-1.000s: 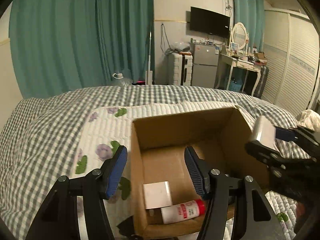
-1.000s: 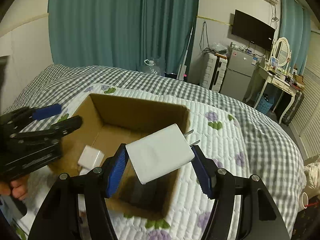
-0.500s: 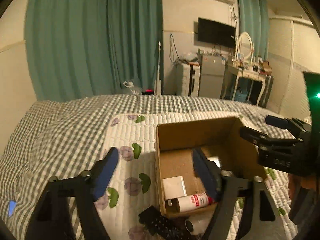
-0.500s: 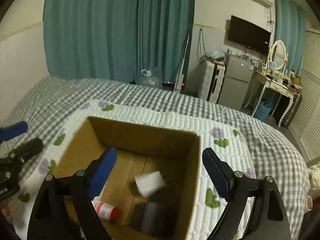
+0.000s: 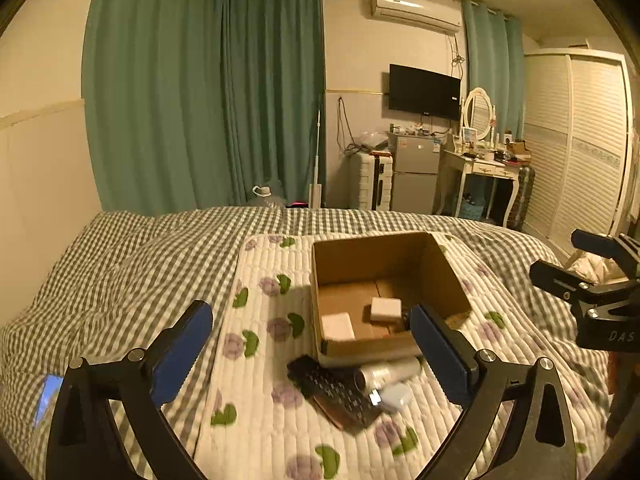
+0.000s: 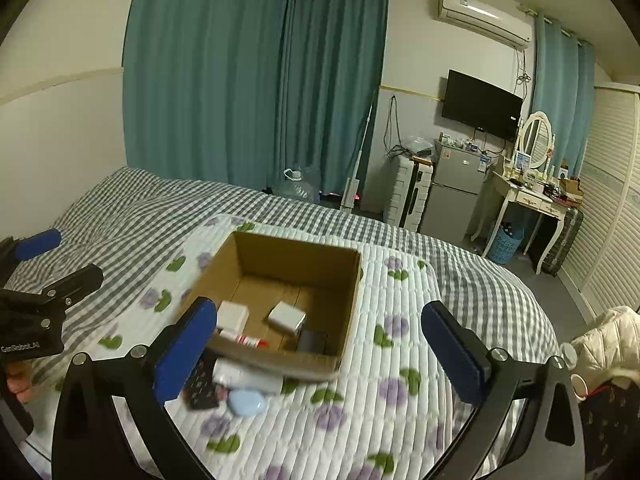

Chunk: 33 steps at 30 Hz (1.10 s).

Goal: Organize rigid objects
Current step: 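Grasp the light blue case with the right tool while the left tool grasps the black TV remote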

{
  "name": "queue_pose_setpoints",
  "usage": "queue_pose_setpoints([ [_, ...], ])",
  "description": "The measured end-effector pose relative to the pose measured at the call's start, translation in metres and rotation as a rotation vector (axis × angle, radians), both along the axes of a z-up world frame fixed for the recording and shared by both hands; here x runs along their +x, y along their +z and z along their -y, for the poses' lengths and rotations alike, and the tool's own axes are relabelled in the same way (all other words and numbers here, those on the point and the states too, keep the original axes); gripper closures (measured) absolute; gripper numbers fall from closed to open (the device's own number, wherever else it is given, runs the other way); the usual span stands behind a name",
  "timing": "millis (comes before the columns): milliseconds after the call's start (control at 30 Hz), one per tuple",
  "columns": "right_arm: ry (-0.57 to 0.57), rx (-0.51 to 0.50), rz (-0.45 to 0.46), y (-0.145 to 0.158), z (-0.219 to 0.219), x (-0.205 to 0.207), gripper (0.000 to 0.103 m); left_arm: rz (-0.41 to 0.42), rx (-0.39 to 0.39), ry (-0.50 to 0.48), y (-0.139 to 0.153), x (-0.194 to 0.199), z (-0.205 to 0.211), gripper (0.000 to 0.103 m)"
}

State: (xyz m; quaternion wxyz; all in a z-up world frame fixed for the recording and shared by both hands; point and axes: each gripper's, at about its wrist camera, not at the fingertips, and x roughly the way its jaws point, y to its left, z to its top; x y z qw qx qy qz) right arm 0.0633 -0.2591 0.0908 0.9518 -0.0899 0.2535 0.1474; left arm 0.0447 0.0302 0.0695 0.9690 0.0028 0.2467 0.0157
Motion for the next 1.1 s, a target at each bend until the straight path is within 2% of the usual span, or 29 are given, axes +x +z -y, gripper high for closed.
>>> queue_pose_setpoints([
  [133,0.005,0.007,-0.016,-0.014,-0.002,-0.024,0.000,-0.044,-0.020,-0.022,-0.022,-0.011,-0.001,0.000],
  [300,0.018,-0.007,-0.049,-0.058,-0.014,-0.026,0.000,-0.138,-0.066,-0.028,-0.066,0.001,-0.009,0.000],
  [500,0.048,-0.036,-0.223,-0.133,-0.037,0.016,0.000,-0.249,-0.040,0.035,-0.131,0.028,-0.018,0.000],
  [633,0.085,-0.060,-0.337,-0.188,-0.052,0.044,0.000,-0.319,-0.030,0.045,-0.160,0.037,-0.019,0.000],
  [667,0.096,-0.067,-0.378,-0.205,-0.056,0.053,0.003,-0.334,-0.024,0.045,-0.165,0.038,-0.018,0.000],
  [700,0.104,-0.070,-0.405,-0.214,-0.058,0.058,0.015,-0.347,-0.015,0.044,-0.169,0.039,-0.018,0.000],
  [733,0.118,-0.069,-0.441,-0.223,-0.060,0.064,0.020,-0.356,-0.008,0.045,-0.172,0.039,-0.017,0.000],
  [800,0.148,-0.086,-0.486,-0.235,-0.068,0.076,0.023,-0.367,0.000,0.052,-0.175,0.041,-0.016,0.000],
  [933,0.199,-0.130,-0.483,-0.244,-0.082,0.086,0.032,-0.369,0.007,0.063,-0.172,0.044,-0.011,0.000],
  [967,0.212,-0.120,-0.488,-0.245,-0.081,0.086,0.047,-0.370,0.012,0.062,-0.171,0.045,-0.009,0.000],
  [1000,0.219,-0.118,-0.487,-0.244,-0.081,0.083,0.052,-0.368,0.020,0.056,-0.169,0.045,-0.005,0.000],
  [1100,0.216,-0.154,-0.449,-0.237,-0.076,0.066,0.052,-0.373,0.043,0.047,-0.170,0.053,0.003,0.002],
])
